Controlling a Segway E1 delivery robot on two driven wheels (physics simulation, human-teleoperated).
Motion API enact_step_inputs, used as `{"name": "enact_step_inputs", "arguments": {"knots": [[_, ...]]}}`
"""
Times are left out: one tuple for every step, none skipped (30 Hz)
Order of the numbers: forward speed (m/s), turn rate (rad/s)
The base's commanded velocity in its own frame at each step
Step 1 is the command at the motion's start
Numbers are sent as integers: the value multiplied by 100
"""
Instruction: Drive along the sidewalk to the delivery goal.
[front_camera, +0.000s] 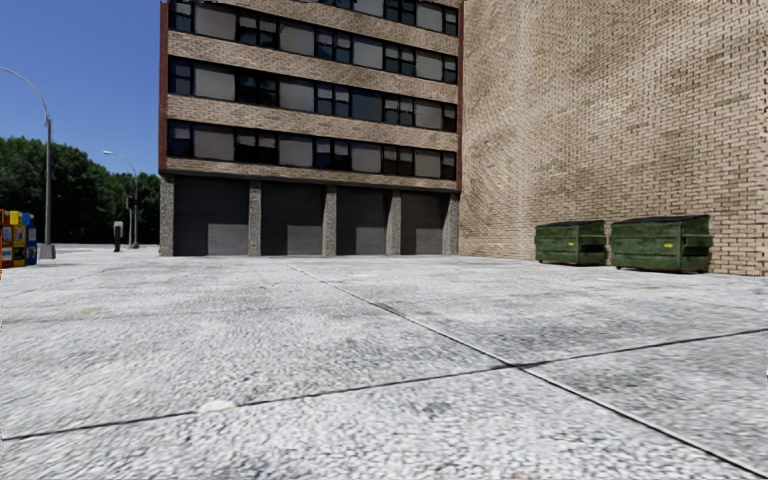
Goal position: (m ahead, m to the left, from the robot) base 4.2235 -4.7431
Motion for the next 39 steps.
{"name": "enact_step_inputs", "arguments": {"knots": [[199, -49], [190, -51], [182, -53], [174, -54], [174, -54], [172, -55], [172, -56], [172, -56], [172, -56], [171, -58], [171, -59], [171, -59], [170, -60], [170, -61], [170, -62], [170, -62], [170, -63], [169, -63], [169, -63], [169, -63], [169, -63], [169, -63], [169, -63], [169, -63], [169, -63], [169, -63], [169, -63], [169, -63], [169, -63], [169, -63], [169, -63], [169, -63], [169, -63], [169, -63], [169, -63], [169, -63], [169, -63], [169, -63], [169, -63]]}}
